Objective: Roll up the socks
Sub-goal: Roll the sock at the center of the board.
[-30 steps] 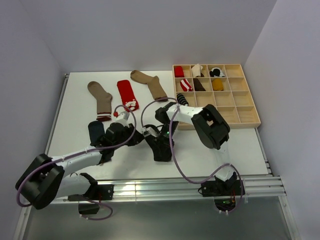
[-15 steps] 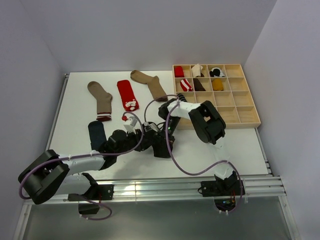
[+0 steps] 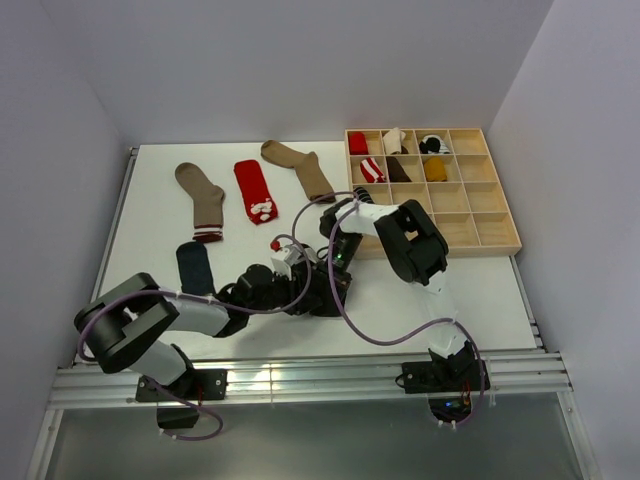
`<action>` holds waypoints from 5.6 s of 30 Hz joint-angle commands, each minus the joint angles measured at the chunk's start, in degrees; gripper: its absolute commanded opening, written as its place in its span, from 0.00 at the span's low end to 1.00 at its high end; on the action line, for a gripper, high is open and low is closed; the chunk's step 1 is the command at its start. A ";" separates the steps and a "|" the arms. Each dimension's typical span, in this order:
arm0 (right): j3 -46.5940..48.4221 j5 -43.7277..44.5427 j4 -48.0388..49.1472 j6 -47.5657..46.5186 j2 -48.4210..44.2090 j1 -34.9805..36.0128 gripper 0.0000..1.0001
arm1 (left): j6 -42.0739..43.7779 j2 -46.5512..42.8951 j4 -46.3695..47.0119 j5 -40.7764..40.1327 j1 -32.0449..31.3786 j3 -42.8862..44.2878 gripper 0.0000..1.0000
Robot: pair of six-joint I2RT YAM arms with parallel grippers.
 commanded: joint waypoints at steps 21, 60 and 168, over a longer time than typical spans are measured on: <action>2.34 -0.59 -2.07 0.47 2.04 -2.18 0.18 | 2.48 5.36 6.34 4.52 -0.71 1.06 0.42; -1.44 5.82 8.73 9.24 -5.94 -2.80 0.27 | -12.54 8.79 -27.41 3.27 -0.63 14.60 0.00; -17.01 7.86 15.08 -13.59 -20.56 11.01 0.08 | -17.38 -5.68 -39.10 4.64 16.34 11.00 0.34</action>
